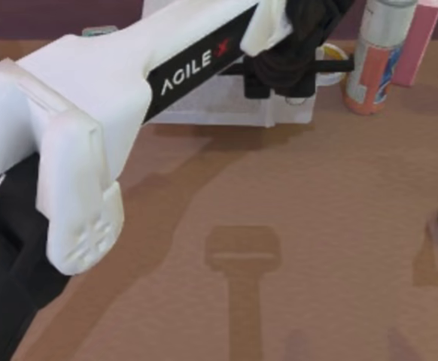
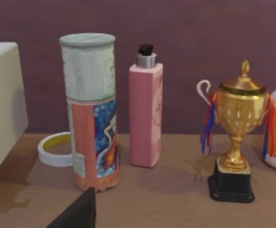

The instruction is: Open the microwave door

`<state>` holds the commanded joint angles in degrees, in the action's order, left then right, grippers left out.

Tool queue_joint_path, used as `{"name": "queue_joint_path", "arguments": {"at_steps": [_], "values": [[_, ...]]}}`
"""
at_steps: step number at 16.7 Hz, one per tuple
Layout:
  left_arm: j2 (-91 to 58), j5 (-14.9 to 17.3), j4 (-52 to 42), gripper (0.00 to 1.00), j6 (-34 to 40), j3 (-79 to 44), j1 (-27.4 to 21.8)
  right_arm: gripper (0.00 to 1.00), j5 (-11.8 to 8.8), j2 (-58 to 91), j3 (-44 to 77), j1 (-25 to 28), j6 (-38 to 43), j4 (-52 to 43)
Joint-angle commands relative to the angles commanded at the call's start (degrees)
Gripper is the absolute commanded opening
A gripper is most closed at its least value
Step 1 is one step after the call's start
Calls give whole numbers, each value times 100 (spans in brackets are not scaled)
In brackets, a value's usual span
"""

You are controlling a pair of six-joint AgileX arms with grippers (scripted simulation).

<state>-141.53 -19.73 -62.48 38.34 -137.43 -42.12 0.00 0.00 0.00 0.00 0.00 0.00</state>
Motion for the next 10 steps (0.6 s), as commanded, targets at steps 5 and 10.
{"name": "queue_joint_path", "arguments": {"at_steps": [5, 10], "values": [[-24, 29, 17, 0, 24, -16, -56, 100, 0, 0, 0, 0, 0, 0], [238, 62, 252, 0, -128, 430, -17, 100, 0, 0, 0, 0, 0, 0]]}}
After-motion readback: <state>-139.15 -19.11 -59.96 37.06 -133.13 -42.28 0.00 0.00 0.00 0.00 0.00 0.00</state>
